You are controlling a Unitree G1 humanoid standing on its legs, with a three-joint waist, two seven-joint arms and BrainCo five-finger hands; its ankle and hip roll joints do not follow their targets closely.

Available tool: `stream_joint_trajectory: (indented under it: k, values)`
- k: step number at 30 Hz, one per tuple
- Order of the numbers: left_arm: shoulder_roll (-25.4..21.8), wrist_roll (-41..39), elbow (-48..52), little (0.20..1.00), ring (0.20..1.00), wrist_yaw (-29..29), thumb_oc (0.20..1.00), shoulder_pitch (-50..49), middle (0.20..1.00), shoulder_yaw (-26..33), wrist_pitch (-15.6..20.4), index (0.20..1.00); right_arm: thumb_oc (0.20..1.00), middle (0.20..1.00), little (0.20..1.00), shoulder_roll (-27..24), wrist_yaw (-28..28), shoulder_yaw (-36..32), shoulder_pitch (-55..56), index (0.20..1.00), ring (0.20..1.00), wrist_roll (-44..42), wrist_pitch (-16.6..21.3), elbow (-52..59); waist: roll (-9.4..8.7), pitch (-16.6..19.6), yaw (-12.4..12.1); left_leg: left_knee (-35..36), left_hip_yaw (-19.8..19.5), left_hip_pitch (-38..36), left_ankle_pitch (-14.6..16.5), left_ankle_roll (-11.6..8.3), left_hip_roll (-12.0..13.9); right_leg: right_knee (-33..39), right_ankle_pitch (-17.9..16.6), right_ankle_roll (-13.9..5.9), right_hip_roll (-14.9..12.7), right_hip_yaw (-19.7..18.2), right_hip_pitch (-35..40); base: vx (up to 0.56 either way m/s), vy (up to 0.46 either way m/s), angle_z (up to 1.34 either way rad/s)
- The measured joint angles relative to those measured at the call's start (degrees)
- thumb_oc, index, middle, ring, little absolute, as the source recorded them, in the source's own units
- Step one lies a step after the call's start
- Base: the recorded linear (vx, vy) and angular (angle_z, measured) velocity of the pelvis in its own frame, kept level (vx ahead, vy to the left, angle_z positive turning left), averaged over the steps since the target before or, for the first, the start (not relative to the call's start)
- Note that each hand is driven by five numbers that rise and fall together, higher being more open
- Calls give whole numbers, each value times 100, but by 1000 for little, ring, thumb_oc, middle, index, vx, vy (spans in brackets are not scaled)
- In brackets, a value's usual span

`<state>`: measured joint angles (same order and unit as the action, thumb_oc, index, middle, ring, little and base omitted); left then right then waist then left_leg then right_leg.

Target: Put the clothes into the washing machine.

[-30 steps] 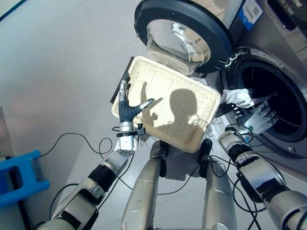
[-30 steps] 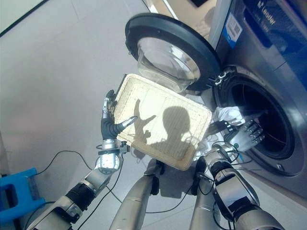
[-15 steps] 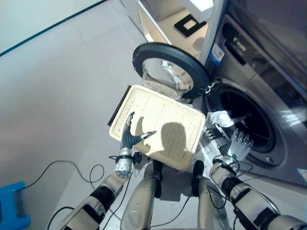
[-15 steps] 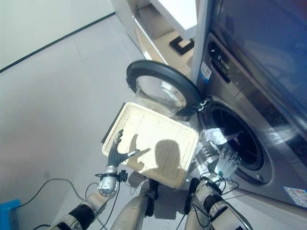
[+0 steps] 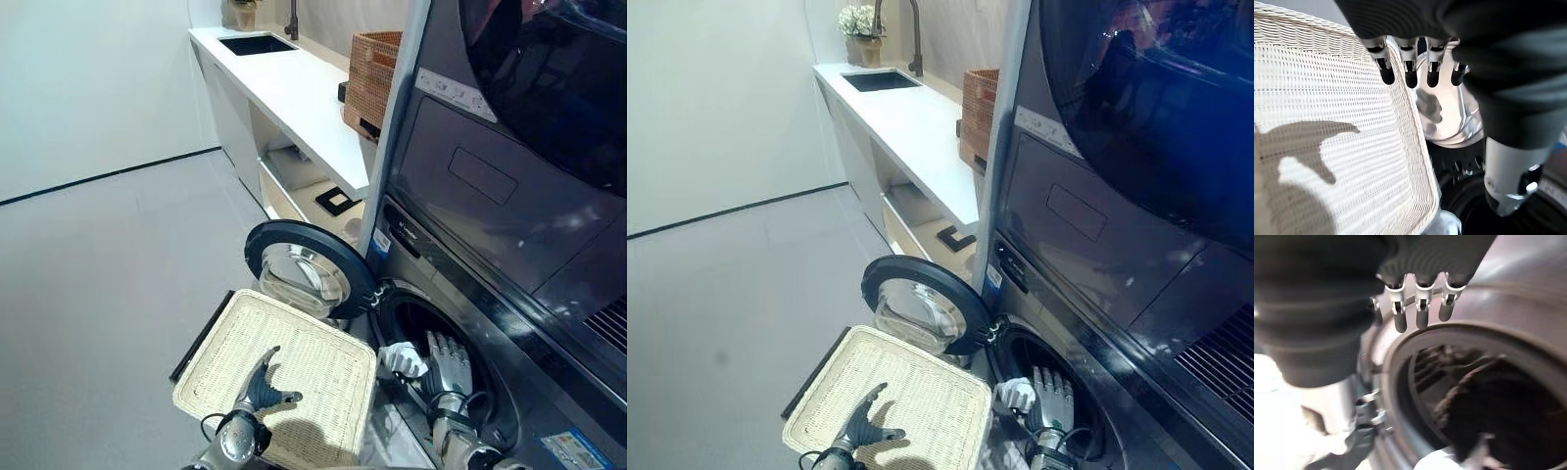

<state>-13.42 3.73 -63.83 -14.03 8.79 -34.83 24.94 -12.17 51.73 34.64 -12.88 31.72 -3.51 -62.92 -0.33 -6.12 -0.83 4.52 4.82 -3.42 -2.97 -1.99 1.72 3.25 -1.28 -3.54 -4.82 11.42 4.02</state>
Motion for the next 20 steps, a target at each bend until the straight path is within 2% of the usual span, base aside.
stream_joint_trajectory:
  k: [3,5,7,8,12,16,20]
  values:
    - [5,1,1,1000,1000,58,1000,0,1000,0,-5,1000,1000,1000,1000,-3,-21,1,-1,1000,1000,23,25,0,10,12,1,7,1,4,-3,-6,4,21,-12,7,11,-3,1,0,0,0]
    - [31,-2,-1,1000,1000,287,1000,10,1000,5,-99,1000,1000,1000,1000,-1,-295,124,-6,1000,1000,142,281,-1,47,44,4,29,-11,-41,-24,-47,45,99,-44,49,82,-1,87,30,-30,0]
    - [31,-2,-1,1000,1000,287,1000,10,1000,5,-99,1000,1000,1000,1000,-1,-295,124,-6,1000,1000,142,281,-1,47,44,4,29,-11,-41,-24,-47,45,99,-44,49,82,-1,87,15,-12,-1]
    - [47,-2,-27,1000,1000,411,1000,-27,1000,11,-119,1000,1000,1000,1000,-3,-663,241,-3,1000,1000,224,660,0,78,85,-5,32,-44,-112,-25,-76,97,129,-45,70,122,5,188,-4,-30,4]
    - [59,-7,-26,1000,1000,489,1000,-54,1000,12,-132,1000,1000,1000,1000,-36,-1059,352,6,1000,1000,365,1129,100,122,156,-13,32,-112,-84,-50,-115,114,127,-21,82,172,16,178,-18,-27,7]
    - [70,-5,-25,1000,1000,564,1000,-75,1000,8,-131,1000,1000,1000,1000,-60,-1225,356,30,1000,1000,395,1315,100,141,152,-6,49,-163,-69,-57,-128,153,115,1,113,209,38,168,-5,-12,4]
    - [92,-6,-25,1000,1000,567,1000,-78,1000,13,-149,1000,1000,1000,1000,-88,-1263,356,65,1000,1000,486,1349,100,145,150,-6,50,-171,-64,-62,-142,179,125,7,124,236,41,171,0,0,0]
